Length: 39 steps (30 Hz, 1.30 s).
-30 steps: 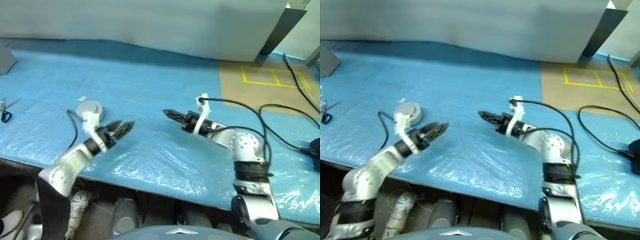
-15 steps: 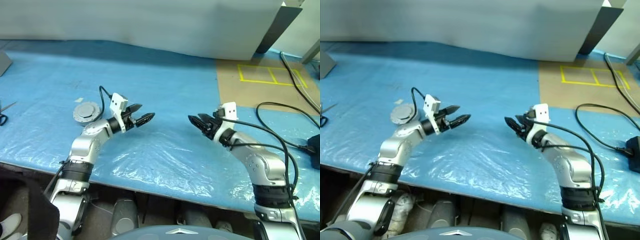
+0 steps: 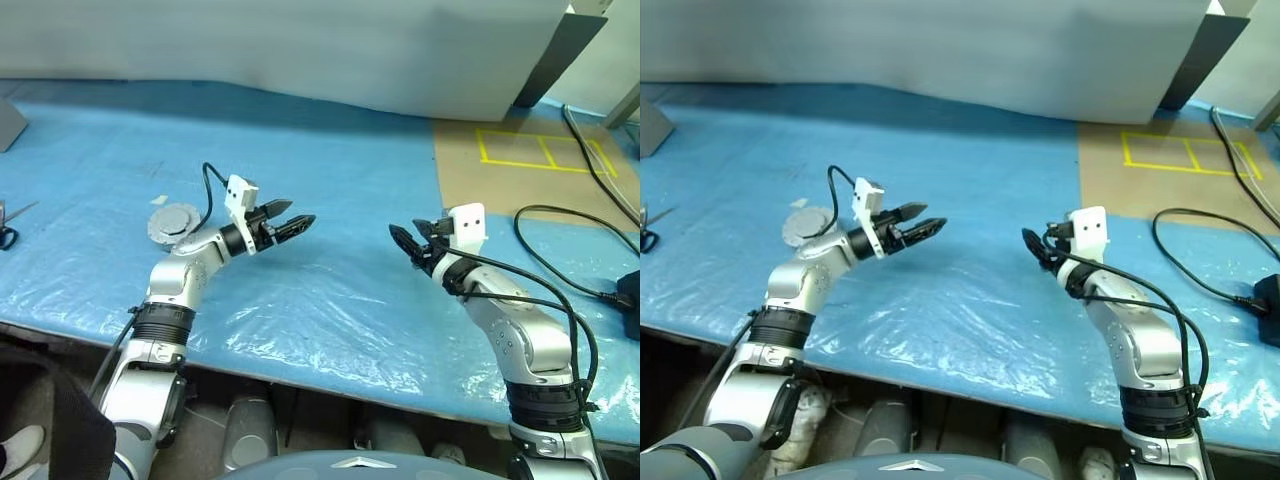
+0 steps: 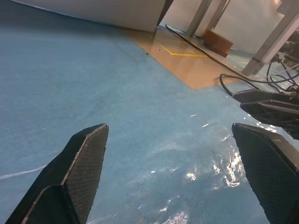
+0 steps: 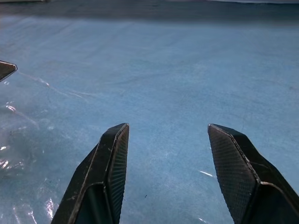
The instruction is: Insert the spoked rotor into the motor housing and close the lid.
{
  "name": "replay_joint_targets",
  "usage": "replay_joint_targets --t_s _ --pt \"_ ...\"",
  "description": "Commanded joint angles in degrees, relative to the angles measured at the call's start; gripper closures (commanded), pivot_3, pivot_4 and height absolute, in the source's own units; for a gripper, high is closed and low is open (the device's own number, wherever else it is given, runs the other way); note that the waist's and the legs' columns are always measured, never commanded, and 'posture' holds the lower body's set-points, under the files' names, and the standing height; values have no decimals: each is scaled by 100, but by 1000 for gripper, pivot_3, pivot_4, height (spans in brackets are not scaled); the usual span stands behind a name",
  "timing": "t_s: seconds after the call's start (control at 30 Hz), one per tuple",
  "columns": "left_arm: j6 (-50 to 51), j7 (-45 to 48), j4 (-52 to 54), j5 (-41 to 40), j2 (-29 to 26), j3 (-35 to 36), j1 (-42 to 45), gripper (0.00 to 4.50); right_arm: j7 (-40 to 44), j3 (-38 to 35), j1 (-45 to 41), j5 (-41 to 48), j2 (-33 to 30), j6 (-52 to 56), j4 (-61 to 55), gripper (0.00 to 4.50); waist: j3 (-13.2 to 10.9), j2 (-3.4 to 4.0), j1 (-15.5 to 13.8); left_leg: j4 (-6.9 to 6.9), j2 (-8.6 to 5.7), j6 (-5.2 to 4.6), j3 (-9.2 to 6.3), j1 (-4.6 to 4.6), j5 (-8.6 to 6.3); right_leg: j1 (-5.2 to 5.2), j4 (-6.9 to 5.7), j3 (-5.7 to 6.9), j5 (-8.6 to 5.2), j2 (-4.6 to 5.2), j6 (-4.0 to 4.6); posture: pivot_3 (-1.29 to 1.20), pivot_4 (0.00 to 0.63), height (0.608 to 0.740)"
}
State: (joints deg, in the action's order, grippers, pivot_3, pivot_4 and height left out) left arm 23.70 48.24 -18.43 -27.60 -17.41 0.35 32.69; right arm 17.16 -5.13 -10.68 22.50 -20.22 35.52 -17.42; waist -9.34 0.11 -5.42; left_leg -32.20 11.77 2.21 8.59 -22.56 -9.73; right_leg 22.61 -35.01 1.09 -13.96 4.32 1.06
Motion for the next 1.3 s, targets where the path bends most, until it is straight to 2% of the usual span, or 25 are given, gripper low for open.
replay_joint_targets --t_s 0.03,0.13,0.17,0.33,0.53,0.87,1.0,1.3 --pt "-128 199 2 128 -126 7 23 0 158 64 22 -42 83 -339 -50 1217 0 0 1 0 0 0 0 0 0 0 0 0 0 0 0 0 150 740" --pt "-125 264 -92 104 -152 121 67 0 291 77 66 2 117 -395 -95 202 0 0 1 0 0 0 0 0 0 0 0 0 0 0 0 0 150 740" --pt "-161 277 -143 132 -169 142 86 0 284 61 78 6 160 -418 -74 11 0 0 1 -1 0 0 0 0 0 0 0 0 0 1 0 0 150 740" --pt "-217 378 -35 103 -177 184 47 0 289 4 -54 18 263 -455 -21 11 0 0 3 -2 0 -1 0 0 0 0 -2 0 0 1 1 0 150 740" --pt "-396 -5 -74 137 -18 383 28 0 242 141 -74 -86 221 -124 69 11 0 0 2 -2 1 -1 0 0 0 0 -1 1 0 0 1 0 150 740" --pt "-256 102 275 113 -32 271 -210 0 261 83 -204 -145 209 -77 113 11 0 0 4 -1 1 -1 0 0 0 0 -1 1 0 0 2 0 150 740" --pt "-365 -71 18 220 -16 357 -115 0 275 98 -202 -207 202 -112 224 11 0 0 4 -1 1 -1 0 2 0 0 -3 0 0 0 1 0 150 740" --pt "-245 -65 139 159 21 358 -66 0 260 133 -270 -283 247 -189 280 11 0 0 4 -1 1 -1 0 0 0 1 -3 1 0 0 1 0 150 740"
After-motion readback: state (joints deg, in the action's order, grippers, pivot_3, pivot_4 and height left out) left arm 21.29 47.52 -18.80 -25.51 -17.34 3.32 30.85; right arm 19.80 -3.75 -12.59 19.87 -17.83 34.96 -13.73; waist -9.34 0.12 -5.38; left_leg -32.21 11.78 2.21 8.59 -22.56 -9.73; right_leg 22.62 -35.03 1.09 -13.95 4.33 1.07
